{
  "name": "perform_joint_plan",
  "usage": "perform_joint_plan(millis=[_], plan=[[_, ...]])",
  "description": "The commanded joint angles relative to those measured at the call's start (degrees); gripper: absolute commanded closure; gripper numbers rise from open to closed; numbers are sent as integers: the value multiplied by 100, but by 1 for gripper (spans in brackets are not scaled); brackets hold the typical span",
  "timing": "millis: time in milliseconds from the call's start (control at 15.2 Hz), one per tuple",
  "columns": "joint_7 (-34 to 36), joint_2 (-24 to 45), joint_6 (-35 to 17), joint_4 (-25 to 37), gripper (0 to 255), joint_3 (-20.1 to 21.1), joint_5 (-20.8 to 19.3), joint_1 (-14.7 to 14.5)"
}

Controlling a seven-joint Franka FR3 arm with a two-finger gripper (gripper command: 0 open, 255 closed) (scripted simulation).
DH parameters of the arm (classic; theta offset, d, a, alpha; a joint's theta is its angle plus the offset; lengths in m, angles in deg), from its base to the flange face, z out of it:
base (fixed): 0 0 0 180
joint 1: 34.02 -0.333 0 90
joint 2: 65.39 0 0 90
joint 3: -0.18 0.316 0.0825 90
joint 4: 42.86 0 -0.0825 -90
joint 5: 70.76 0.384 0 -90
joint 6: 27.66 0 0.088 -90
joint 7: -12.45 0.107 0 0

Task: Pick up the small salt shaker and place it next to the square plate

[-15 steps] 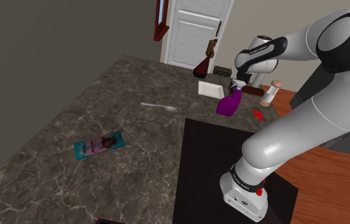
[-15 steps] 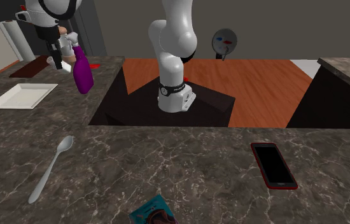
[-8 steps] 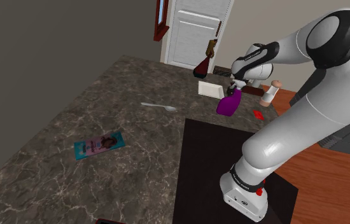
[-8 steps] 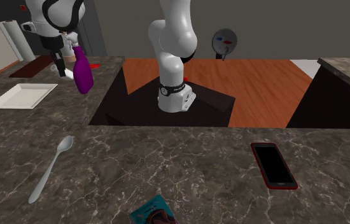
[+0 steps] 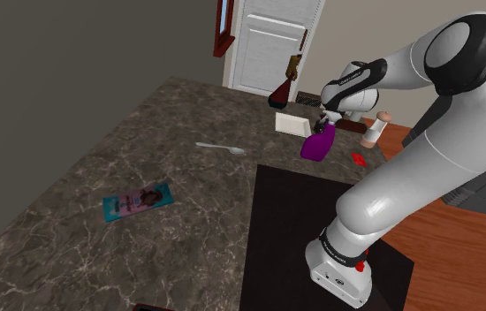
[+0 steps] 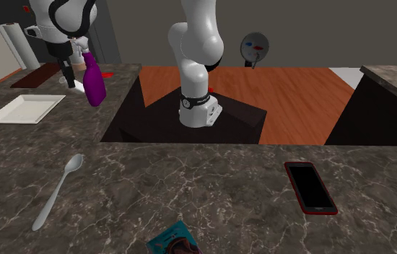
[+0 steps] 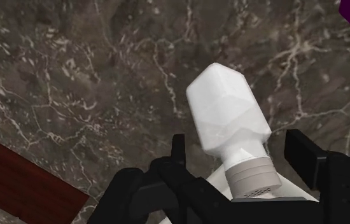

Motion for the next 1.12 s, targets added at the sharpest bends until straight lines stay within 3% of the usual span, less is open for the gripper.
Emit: perform_joint_plan(millis=[0, 264, 528, 1056], plan=[[0, 0, 0, 0, 0, 0, 0, 0], [0, 0, 0, 0, 0, 0, 0, 0], [272, -720, 852, 174, 0, 218, -354, 107], [270, -718, 851, 174, 0, 226, -350, 115]])
